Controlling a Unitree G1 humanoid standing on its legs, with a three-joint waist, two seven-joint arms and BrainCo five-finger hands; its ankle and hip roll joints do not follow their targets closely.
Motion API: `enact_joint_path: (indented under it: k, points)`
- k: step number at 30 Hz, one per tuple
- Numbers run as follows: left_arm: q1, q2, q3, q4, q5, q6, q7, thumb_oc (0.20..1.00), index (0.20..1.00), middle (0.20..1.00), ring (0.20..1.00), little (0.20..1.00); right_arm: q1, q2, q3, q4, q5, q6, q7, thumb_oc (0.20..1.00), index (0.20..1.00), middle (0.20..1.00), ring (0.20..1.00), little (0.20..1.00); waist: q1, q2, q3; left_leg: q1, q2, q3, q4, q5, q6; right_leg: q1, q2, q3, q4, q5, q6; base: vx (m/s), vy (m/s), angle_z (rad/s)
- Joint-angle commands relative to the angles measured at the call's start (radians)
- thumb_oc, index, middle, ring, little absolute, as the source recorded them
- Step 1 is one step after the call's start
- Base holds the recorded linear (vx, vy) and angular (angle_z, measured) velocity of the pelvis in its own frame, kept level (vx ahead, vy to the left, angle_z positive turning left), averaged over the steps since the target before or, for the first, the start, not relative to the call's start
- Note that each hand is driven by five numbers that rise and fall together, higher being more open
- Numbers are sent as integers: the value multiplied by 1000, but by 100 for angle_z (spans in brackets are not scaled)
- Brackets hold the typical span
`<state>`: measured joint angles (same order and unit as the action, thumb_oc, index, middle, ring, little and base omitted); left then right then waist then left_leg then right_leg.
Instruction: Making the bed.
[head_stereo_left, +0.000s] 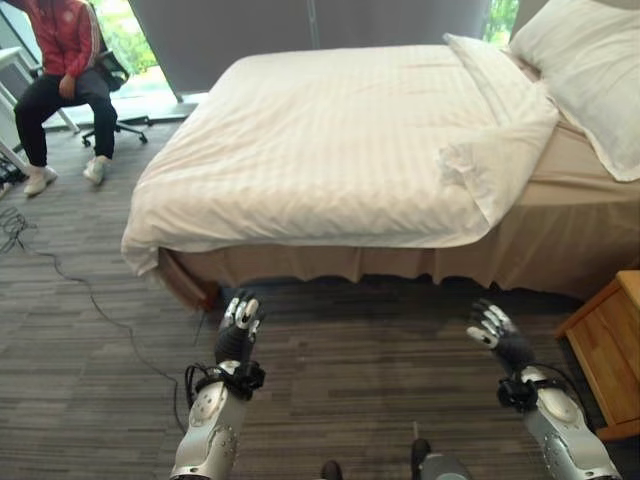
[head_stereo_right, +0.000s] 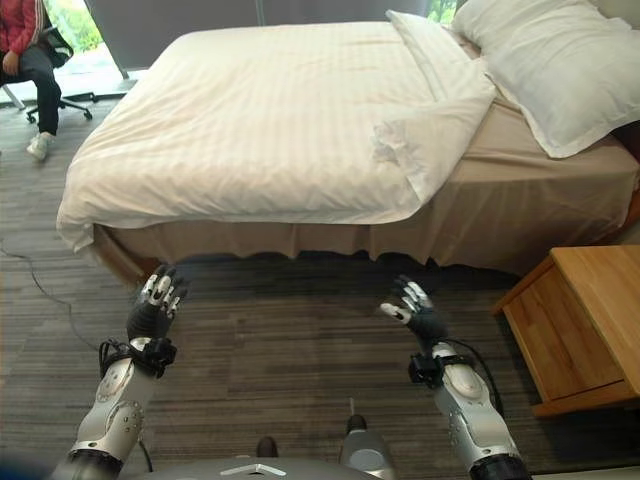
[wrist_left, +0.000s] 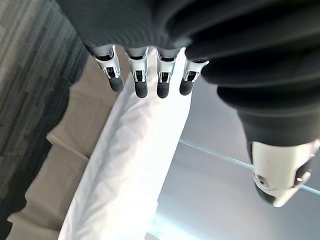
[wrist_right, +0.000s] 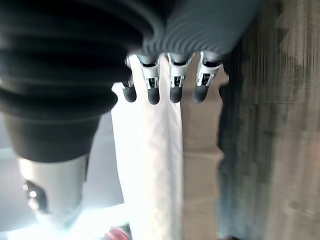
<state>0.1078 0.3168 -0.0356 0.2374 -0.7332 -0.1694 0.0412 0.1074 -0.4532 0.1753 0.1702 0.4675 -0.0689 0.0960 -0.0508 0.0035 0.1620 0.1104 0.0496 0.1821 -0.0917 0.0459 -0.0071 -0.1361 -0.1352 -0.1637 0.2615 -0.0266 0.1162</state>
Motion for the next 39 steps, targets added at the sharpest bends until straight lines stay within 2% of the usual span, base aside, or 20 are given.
enact_joint_path:
  k: [1,2,4,5,8,9,12,14,15,16,17,19,20,23,24,27,29,31,36,39]
  points:
    - [-45,38,50,5,11,-57,6,1000,1000,1000,1000,1000,-52,19,-8,-48,-21,-41,18,1000,1000,1000,1000,1000,-7,-23,80,53,4,-59,38,-81,19,-56,-9,38,215,142,103,64,-54,0]
    - [-39,39,42,-1,18,-57,-2,1000,1000,1000,1000,1000,-42,24,-15,-48,-12,-43,20,1000,1000,1000,1000,1000,-15,-24,78,56,6,-74,37,-85,14,-60,2,76,184,134,97,141,-117,11]
    - [-37,51,31,-6,39,-50,-18,1000,1000,1000,1000,1000,-22,33,-30,-35,-1,-44,16,1000,1000,1000,1000,1000,-18,-19,67,67,23,-88,24,-91,-8,-40,-70,82,66,153,82,261,-238,32]
    - [-46,70,21,-16,48,-50,-28,1000,1000,1000,1000,1000,-10,37,-39,-30,-2,-46,9,1000,1000,1000,1000,1000,-24,-22,58,77,49,-99,20,-104,-41,-27,-174,84,-102,205,81,270,-266,34]
    - [-63,86,19,0,46,-54,-26,1000,1000,1000,1000,1000,-13,36,-34,-23,-23,-45,9,1000,1000,1000,1000,1000,-31,-24,59,114,79,-105,12,-124,-68,-8,-207,66,-215,243,102,310,-320,21]
    - [-81,101,24,2,51,-61,-21,1000,1000,1000,1000,1000,-29,25,-22,-34,-47,-45,13,1000,1000,1000,1000,1000,-31,-25,54,156,121,-102,5,-141,-98,-40,-226,33,-265,266,127,305,-378,-6]
    - [-83,98,18,-14,43,-67,-29,1000,1000,1000,1000,1000,-51,17,-2,-49,-30,-47,31,1000,1000,1000,1000,1000,-25,-25,38,185,171,-104,28,-133,-136,-37,-207,36,-219,258,130,316,-449,-6]
    - [-80,97,14,-11,38,-60,-33,1000,1000,1000,1000,1000,-57,16,9,-52,-12,-45,38,1000,1000,1000,1000,1000,-30,-11,26,179,213,-108,51,-90,-157,-49,-183,26,-182,196,117,191,-316,33]
    - [-79,90,7,-8,40,-59,-36,1000,1000,1000,1000,1000,-65,15,20,-33,-9,-44,38,1000,1000,1000,1000,1000,-30,-6,26,159,233,-112,90,-49,-159,-45,-168,27,-170,180,103,109,-248,20]
    - [-81,78,-1,0,29,-51,-28,1000,1000,1000,1000,1000,-88,-3,46,-23,-23,-41,39,1000,1000,1000,1000,1000,-30,8,24,101,270,-133,188,53,-164,-39,-137,12,-136,131,67,191,-448,2]
    - [-81,61,-2,0,0,-53,-35,1000,1000,1000,1000,1000,-101,-12,60,-24,-23,-46,46,1000,1000,1000,1000,1000,-29,6,27,54,280,-151,293,128,-149,-18,-112,-4,-146,116,39,206,-530,-2]
    - [-69,39,-37,-16,-12,-28,-60,1000,1000,1000,1000,1000,-86,-34,78,-52,28,-51,53,1000,1000,1000,1000,1000,-11,-43,48,-75,291,-120,540,174,-79,89,-45,-13,-215,74,-38,333,-712,-1]
    - [-69,39,-38,-16,-12,-28,-60,1000,1000,1000,1000,1000,-85,-34,77,-53,28,-51,53,1000,1000,1000,1000,1000,-11,-42,49,-77,293,-121,546,171,-79,91,-43,-14,-217,75,-38,303,-587,-22]
    - [-74,-2,-60,-16,-40,-31,-59,1000,1000,1000,1000,1000,-75,-61,68,-51,12,-42,51,1000,1000,1000,1000,1000,9,-67,67,-160,180,-99,583,78,-81,167,-8,2,-282,73,-45,224,-342,-24]
    - [-64,-8,-60,-27,-43,-30,-67,1000,1000,1000,1000,1000,-66,-67,61,-59,7,-40,49,1000,1000,1000,1000,1000,7,-74,66,-176,180,-75,590,84,-83,181,-4,1,-292,78,-43,285,-346,-11]
    - [-62,-10,-76,-20,-30,-31,-75,1000,1000,1000,1000,1000,-41,-70,32,-62,12,-43,46,1000,1000,1000,1000,1000,4,-66,61,-192,186,30,457,99,-98,205,19,-15,-306,66,-45,232,-141,5]
    - [-60,4,-84,-18,6,-32,-75,1000,1000,1000,1000,1000,-35,-55,28,-53,-1,-47,44,1000,1000,1000,1000,1000,22,-66,60,-221,85,19,304,70,-77,244,42,6,-323,49,-38,274,-72,1]
    - [-57,7,-84,-24,11,-35,-74,1000,1000,1000,1000,1000,-32,-49,28,-53,-1,-48,43,1000,1000,1000,1000,1000,28,-62,57,-224,59,-3,256,69,-73,260,48,12,-327,41,-38,211,-11,-16]
    - [-51,8,-78,-20,30,-42,-68,1000,1000,1000,1000,1000,-33,-36,48,-41,-4,-53,55,1000,1000,1000,1000,1000,53,-27,56,-262,13,-87,48,191,-106,336,90,30,-346,2,-40,256,28,-15]
    - [-37,12,-60,0,41,-42,-67,1000,1000,1000,1000,1000,-41,-36,62,-44,-10,-48,69,1000,1000,1000,1000,1000,66,-21,35,-257,8,-77,30,196,-95,368,109,54,-349,-25,-37,279,56,6]
